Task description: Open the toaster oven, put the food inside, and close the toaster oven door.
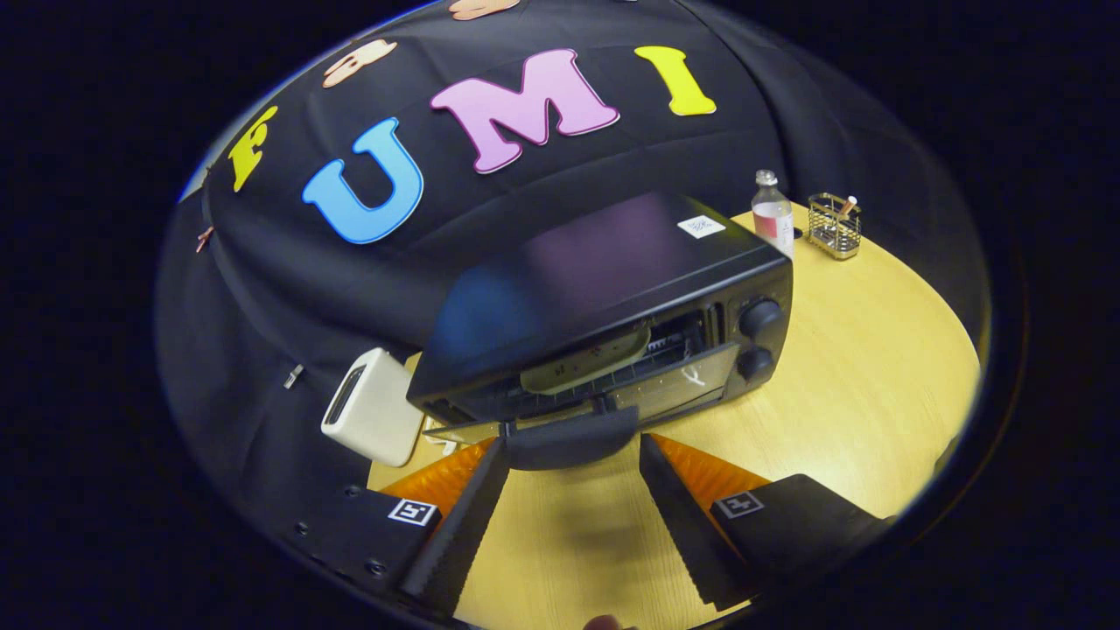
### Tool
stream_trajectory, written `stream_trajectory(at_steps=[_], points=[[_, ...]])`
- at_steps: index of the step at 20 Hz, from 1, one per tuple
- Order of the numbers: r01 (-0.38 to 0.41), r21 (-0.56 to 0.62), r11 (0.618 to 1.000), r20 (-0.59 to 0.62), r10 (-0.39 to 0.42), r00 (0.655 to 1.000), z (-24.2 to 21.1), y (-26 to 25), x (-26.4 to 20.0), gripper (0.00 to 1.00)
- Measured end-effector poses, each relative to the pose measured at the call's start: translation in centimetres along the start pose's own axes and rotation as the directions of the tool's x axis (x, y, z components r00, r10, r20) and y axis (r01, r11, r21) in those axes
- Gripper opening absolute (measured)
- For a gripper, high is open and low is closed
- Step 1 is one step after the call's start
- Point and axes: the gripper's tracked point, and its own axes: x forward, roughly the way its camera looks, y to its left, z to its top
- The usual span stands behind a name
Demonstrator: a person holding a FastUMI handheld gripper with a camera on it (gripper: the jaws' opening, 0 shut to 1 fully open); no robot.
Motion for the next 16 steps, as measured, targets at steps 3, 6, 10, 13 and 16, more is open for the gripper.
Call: stream_trajectory(at_steps=[3, 6, 10, 13, 16], points=[[0.002, -0.017, 1.000, 0.069, -0.001, 0.998, 2.7, -1.0, -0.2, 0.99], [0.031, -0.130, 0.991, 0.137, -0.013, 0.991, 4.6, -2.4, -2.0, 0.99], [0.052, -0.314, 0.948, 0.259, 0.033, 0.965, 8.0, -2.6, -6.0, 0.99], [0.058, -0.372, 0.927, 0.324, 0.071, 0.943, 9.6, -2.0, -8.7, 0.99], [0.070, -0.413, 0.908, 0.382, 0.103, 0.919, 10.9, -1.1, -11.6, 0.99]])
